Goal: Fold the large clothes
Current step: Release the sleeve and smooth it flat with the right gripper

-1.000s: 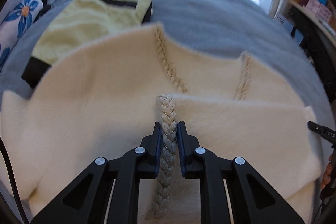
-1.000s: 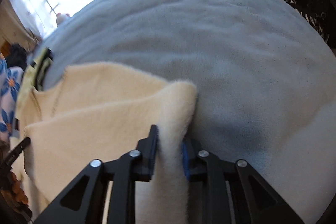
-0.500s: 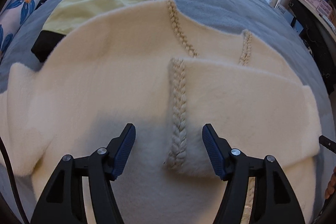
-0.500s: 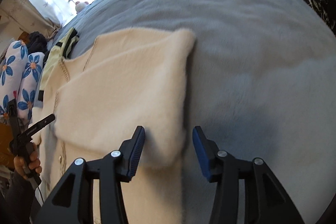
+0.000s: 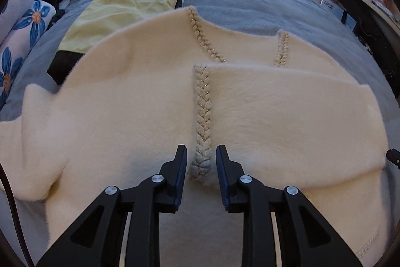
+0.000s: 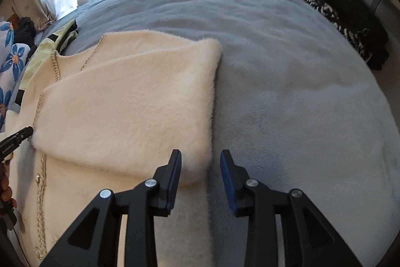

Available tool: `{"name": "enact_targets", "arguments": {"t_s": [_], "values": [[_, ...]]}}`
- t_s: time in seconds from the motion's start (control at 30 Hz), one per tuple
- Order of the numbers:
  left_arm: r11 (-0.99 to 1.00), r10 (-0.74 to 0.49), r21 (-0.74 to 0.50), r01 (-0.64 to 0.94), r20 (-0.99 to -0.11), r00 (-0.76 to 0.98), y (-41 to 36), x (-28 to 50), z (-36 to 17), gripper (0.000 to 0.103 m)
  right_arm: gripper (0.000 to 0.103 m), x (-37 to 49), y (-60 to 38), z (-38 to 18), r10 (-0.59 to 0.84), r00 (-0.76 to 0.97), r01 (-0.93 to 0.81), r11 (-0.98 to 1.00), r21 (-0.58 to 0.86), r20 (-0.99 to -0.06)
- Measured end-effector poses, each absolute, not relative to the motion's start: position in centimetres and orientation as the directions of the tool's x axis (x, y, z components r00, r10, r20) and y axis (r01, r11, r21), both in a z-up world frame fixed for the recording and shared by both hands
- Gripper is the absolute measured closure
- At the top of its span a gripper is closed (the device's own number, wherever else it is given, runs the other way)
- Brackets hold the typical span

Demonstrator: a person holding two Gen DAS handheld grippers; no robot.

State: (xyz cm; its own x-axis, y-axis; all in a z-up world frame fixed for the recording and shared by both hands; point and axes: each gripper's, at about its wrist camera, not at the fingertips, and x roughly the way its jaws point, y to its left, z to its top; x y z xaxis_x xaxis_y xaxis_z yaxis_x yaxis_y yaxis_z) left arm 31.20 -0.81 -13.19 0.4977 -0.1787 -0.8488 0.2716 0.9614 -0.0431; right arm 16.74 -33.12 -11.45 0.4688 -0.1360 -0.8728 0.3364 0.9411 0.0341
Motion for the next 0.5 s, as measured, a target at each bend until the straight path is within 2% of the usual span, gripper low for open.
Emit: {"name": "enact_targets", "arguments": {"t_s": [0.13,0.3,0.33,0.4,0.43,0.5], "values": [[0.954,-0.209,-0.068,0.291,-0.847,0.488,-1.4,30.1,-11.6,0.076,0.071,16.3,-31.1,-10.0,-0.147,0.503,0.294,0.956,0.009,-0.852],[0.948,-0.218,-0.096,0.304,-0.892,0.396,-3.8,29.1,-11.2,0.076,0.071,17.6,-27.5,-9.4,-0.030,0.524,0.216,0.971,0.099,-0.851],[0.944,-0.230,-0.105,0.313,-0.889,0.396,-4.4,28.8,-11.3,0.072,0.071,18.0,-26.6,-9.5,-0.009,0.527,0.203,0.972,0.116,-0.850],[0.941,-0.232,-0.096,0.326,-0.882,0.411,-5.9,28.3,-11.3,0.050,0.071,19.0,-25.0,-9.8,0.017,0.528,0.182,0.974,0.133,-0.849],[0.947,-0.207,-0.071,0.315,-0.882,0.424,-6.8,28.1,-11.3,0.031,0.071,19.5,-24.4,-10.0,0.014,0.527,0.180,0.975,0.128,-0.850],[0.949,-0.186,-0.046,0.313,-0.882,0.433,-8.1,27.9,-11.7,0.027,0.071,20.4,-23.4,-10.7,0.012,0.524,0.180,0.976,0.124,-0.852]]}}
